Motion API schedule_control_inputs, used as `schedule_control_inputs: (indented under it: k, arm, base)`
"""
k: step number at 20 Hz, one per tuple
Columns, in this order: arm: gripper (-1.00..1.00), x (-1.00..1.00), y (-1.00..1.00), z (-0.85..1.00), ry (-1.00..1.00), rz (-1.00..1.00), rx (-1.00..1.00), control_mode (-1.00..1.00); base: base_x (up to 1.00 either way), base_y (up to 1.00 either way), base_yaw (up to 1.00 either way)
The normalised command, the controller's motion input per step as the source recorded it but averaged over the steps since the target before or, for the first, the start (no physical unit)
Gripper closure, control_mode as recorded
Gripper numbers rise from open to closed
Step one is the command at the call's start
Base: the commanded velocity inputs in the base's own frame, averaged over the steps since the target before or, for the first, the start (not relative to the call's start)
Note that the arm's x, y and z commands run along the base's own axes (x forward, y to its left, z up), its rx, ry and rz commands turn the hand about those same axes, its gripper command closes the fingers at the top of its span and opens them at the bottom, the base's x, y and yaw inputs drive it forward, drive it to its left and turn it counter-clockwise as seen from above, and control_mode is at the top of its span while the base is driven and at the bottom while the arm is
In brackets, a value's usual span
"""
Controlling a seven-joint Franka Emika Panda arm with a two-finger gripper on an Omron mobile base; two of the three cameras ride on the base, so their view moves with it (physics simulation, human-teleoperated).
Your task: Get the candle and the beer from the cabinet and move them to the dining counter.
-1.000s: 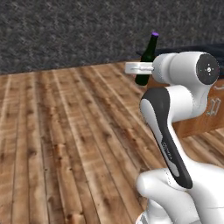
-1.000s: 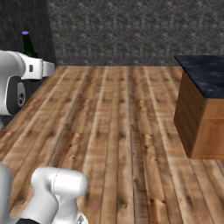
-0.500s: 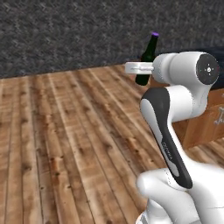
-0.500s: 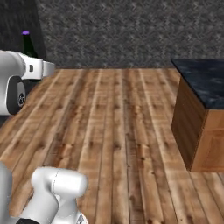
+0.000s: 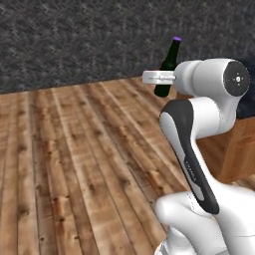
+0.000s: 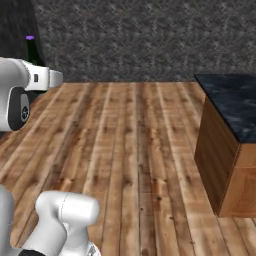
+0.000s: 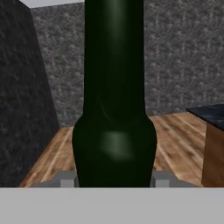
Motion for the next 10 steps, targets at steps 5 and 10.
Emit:
schedule_control_inputs:
  k: [5, 10]
  arm:
    - [1.0, 0.0, 0.0, 0.0, 0.0, 0.0, 0.0, 1.0]
    - [1.0, 0.0, 0.0, 0.0, 0.0, 0.0, 0.0, 1.0]
  base:
    - [0.72, -0.28, -0.04]
    - [0.66, -0.26, -0.13]
